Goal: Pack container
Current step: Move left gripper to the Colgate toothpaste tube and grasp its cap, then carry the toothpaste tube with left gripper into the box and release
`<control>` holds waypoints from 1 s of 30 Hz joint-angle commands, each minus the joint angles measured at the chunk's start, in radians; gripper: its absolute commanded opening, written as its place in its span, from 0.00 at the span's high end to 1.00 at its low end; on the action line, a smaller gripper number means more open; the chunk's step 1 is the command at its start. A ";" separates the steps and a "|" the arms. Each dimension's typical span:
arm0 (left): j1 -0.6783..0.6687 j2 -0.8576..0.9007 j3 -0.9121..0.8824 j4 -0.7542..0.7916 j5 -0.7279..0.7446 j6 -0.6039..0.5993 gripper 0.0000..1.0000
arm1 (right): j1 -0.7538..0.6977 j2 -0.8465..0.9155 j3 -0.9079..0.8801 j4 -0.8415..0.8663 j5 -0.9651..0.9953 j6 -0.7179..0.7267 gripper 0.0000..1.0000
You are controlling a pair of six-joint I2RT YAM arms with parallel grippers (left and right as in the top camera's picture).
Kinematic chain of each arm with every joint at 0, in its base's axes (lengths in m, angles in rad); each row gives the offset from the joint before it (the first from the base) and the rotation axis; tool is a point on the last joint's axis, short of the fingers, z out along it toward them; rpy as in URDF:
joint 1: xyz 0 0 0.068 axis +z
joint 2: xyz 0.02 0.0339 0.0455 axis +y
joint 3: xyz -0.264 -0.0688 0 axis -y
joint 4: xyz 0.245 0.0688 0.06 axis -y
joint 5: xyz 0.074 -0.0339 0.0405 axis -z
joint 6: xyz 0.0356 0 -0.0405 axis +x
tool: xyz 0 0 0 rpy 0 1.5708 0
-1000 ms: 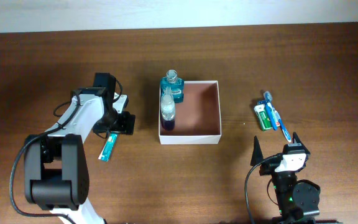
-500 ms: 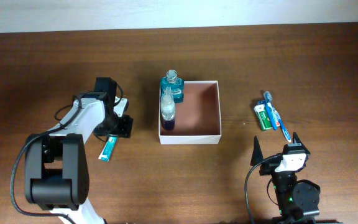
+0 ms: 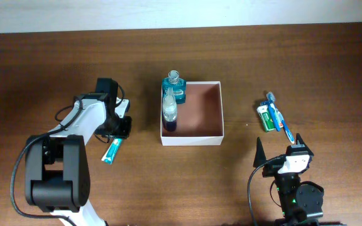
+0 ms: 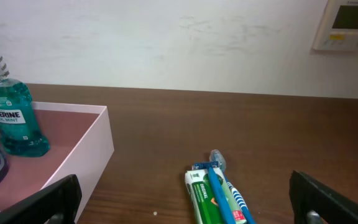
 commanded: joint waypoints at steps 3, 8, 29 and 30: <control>0.003 0.007 -0.007 0.003 0.000 0.009 0.73 | -0.008 -0.006 -0.005 -0.008 0.005 0.000 0.01; 0.003 0.007 -0.007 0.011 0.000 0.009 0.77 | -0.008 -0.006 -0.005 -0.008 0.005 0.000 0.01; -0.006 -0.174 0.290 -0.163 0.375 -0.031 0.89 | -0.008 -0.006 -0.005 -0.008 0.005 0.000 0.01; -0.009 -0.203 0.291 -0.163 0.375 -0.047 0.89 | -0.008 -0.006 -0.005 -0.008 0.005 0.000 0.02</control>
